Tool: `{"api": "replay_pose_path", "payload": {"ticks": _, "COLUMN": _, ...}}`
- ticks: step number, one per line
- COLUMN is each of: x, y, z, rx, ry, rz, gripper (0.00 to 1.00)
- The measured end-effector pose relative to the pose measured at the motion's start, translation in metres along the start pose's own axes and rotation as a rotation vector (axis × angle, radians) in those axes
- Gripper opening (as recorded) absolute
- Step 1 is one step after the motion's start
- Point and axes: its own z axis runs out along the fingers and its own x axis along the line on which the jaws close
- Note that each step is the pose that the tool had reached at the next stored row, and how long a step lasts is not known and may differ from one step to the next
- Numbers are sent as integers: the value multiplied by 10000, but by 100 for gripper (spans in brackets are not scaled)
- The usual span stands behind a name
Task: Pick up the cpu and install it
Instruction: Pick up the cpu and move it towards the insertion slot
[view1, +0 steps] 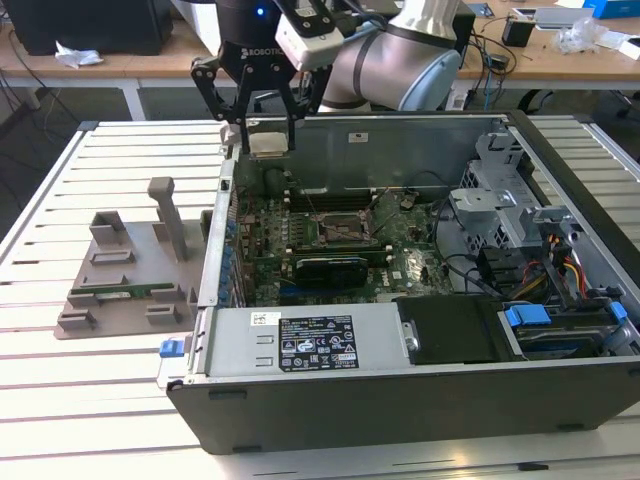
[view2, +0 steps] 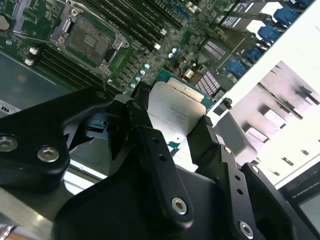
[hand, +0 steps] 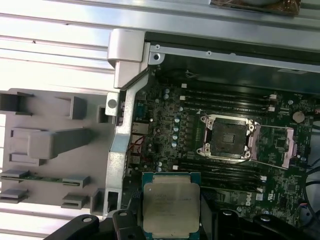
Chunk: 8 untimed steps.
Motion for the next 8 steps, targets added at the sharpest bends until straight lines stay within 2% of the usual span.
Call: {"api": "replay_pose_path", "payload": {"ticks": 8, "x": -78, "y": -3, "z": 10, "rx": 0, "ry": 0, "rz": 0, "gripper": 55}}
